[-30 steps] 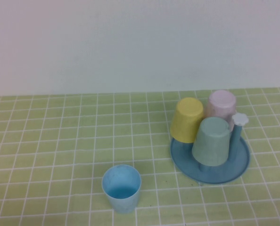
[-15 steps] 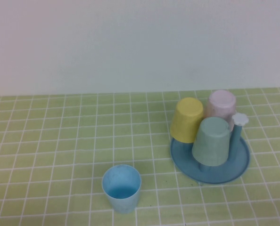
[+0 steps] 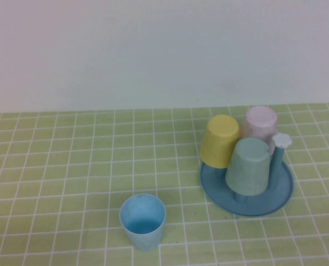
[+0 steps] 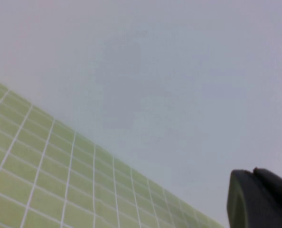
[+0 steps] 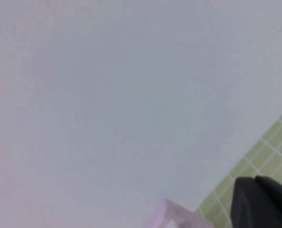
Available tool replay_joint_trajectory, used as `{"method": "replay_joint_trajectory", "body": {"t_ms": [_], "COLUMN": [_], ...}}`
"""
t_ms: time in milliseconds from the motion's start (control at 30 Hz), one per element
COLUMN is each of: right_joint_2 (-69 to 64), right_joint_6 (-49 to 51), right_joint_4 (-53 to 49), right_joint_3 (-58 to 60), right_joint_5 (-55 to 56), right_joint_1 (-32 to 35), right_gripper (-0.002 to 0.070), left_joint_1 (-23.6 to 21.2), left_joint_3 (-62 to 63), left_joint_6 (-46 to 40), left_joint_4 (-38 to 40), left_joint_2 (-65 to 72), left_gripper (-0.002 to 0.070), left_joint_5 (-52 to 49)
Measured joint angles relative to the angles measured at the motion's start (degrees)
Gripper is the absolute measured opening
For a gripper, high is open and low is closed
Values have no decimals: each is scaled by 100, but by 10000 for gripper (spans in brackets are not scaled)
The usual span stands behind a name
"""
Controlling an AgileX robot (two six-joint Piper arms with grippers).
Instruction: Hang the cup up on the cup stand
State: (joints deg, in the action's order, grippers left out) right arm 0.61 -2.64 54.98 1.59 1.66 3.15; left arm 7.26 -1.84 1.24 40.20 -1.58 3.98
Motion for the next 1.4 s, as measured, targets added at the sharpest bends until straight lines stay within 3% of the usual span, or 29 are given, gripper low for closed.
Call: {"method": "replay_joint_trajectory", "body": {"t_ms": [133, 267, 433, 767, 933, 1067, 1200, 1300, 1400], "right_joint_2": [0, 0, 0, 10, -61, -272, -351, -351, -351], "right_joint_6": [-85, -710, -2168, -3658, -4487, -4770, -4839, -4853, -4853], "right_joint_4": [138, -143, -298, -360, -371, -387, -125, 440, 1174], "right_joint_3": [0, -235, -968, -2073, -2304, -2325, -2325, -2325, -2325], "right_joint_5": [199, -356, -1421, -2205, -2506, -2558, -2468, -2011, -1653], "right_joint_1": [0, -13, -15, -15, -25, -47, -46, -46, -46], "right_gripper": [-1, -2, -1, -2, -2, -2, -1, -2, -2], "left_joint_1": [0, 0, 0, 0, 0, 0, 0, 0, 0], "left_joint_3": [0, 10, 221, 1357, 1942, 2267, 2361, 2350, 2350], "left_joint_6": [27, 27, -223, -1766, -3156, -3495, -3340, -3340, -3529], "left_joint_4": [267, 586, 80, -337, -355, -358, 190, 866, 1013], "left_joint_2": [0, 0, 0, 23, 277, 800, 1129, 1153, 1153], "left_gripper": [0, 0, 0, 0, 0, 0, 0, 0, 0], "left_joint_5": [170, 182, -102, -795, -1908, -2696, -2788, -2552, -2407]}}
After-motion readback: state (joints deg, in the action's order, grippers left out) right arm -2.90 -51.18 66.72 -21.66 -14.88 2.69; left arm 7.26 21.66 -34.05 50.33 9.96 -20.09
